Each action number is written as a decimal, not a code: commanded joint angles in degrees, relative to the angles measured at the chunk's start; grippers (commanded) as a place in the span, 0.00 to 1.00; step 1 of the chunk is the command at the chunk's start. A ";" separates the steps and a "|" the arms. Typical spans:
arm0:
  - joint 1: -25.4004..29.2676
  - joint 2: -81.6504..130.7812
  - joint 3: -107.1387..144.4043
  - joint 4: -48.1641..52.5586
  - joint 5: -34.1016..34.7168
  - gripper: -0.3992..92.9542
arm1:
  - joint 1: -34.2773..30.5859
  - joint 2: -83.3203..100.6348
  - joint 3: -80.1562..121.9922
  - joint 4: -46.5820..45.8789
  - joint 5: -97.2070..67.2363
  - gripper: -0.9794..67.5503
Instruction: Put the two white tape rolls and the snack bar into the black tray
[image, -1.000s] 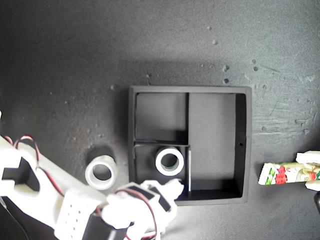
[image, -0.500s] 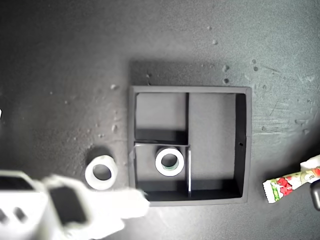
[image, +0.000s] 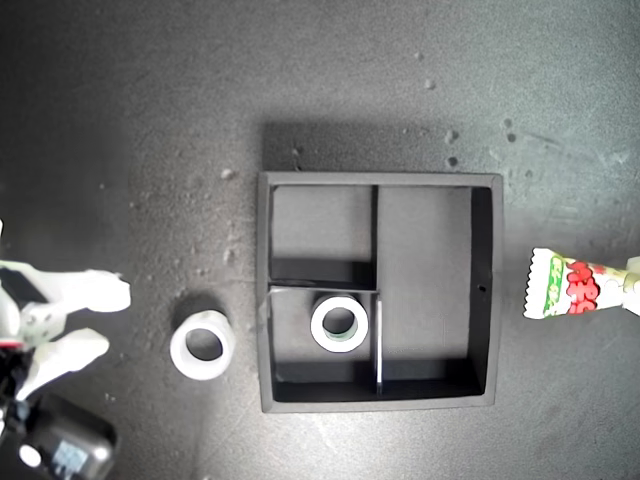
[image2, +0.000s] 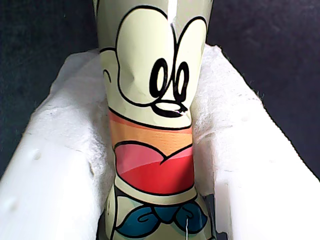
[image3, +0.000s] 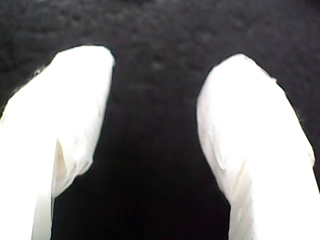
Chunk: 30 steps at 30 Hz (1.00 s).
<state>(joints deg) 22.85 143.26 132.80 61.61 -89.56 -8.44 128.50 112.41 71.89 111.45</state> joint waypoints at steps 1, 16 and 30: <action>2.20 2.02 11.69 -16.17 -2.55 0.14 | 1.67 -9.76 -12.04 1.49 -56.25 0.01; 7.21 -38.32 -22.85 -4.66 4.31 0.19 | -0.26 -53.44 -65.39 26.81 -84.11 0.01; 7.38 -45.35 -23.99 -10.46 2.81 0.20 | 3.87 -53.44 -61.00 19.86 -80.42 0.01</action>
<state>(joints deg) 30.59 98.44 111.71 52.47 -86.57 -6.15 74.71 50.19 94.92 111.45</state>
